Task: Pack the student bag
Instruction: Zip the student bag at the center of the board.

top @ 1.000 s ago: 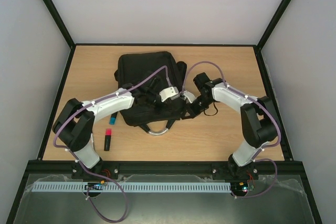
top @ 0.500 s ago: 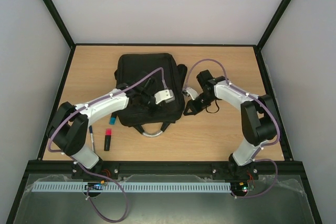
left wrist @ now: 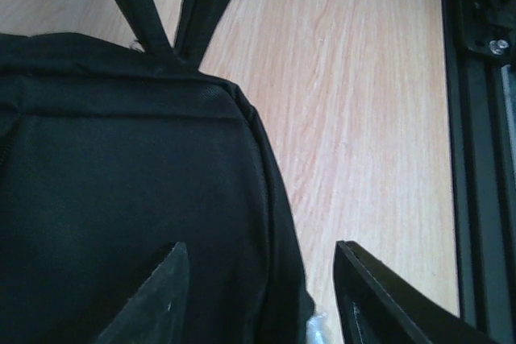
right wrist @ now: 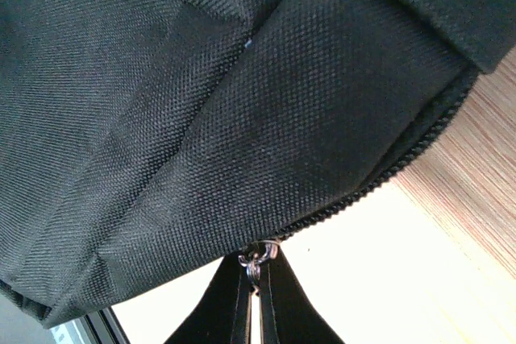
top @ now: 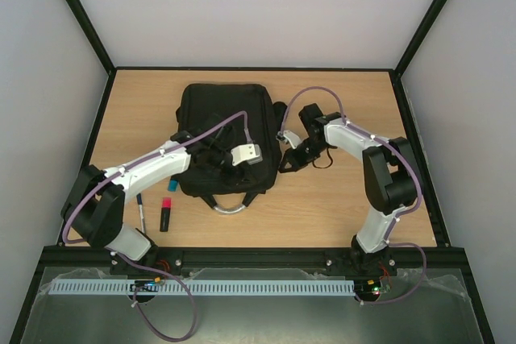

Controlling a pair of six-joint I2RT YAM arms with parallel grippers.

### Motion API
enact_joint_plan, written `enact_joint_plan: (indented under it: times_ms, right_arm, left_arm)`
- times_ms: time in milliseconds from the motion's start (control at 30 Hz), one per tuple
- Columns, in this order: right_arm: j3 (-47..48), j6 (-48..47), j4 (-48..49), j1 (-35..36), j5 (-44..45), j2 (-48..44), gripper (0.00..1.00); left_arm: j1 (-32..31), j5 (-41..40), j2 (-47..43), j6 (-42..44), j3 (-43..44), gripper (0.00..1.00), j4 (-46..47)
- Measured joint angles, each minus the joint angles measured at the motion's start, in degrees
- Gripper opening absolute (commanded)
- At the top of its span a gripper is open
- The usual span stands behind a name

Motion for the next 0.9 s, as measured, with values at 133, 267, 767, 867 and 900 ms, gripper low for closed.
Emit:
enact_joint_plan:
  times_ms: [133,267,767,867,900]
  right_arm:
    - [0.0,0.7,0.2,1.1,-1.0,0.0,0.01]
    - [0.4,1.9,0.2,3.8,-1.6,0.0,0.01]
    - [0.7,5.4,0.6,6.7,-4.4,0.0,0.01]
    - [0.7,5.3,0.6,6.2,-4.5,0.0,0.01]
    - [0.7,5.2,0.6,6.0,-4.6,0.1,0.01]
  left_arm:
    - [-1.2,-1.4,0.0,-5.1,-0.1,0.61,3.8]
    - [-2.8,-2.2,1.0,-10.3,-0.1,0.61,8.3]
    - [-6.4,-9.4,5.3,-15.8,-0.2,0.14,13.0]
    - [-6.8,-11.5,5.2,-15.9,-0.6,0.03,13.4]
    - [-7.0,-11.9,5.2,-15.9,-0.7,0.02,13.4]
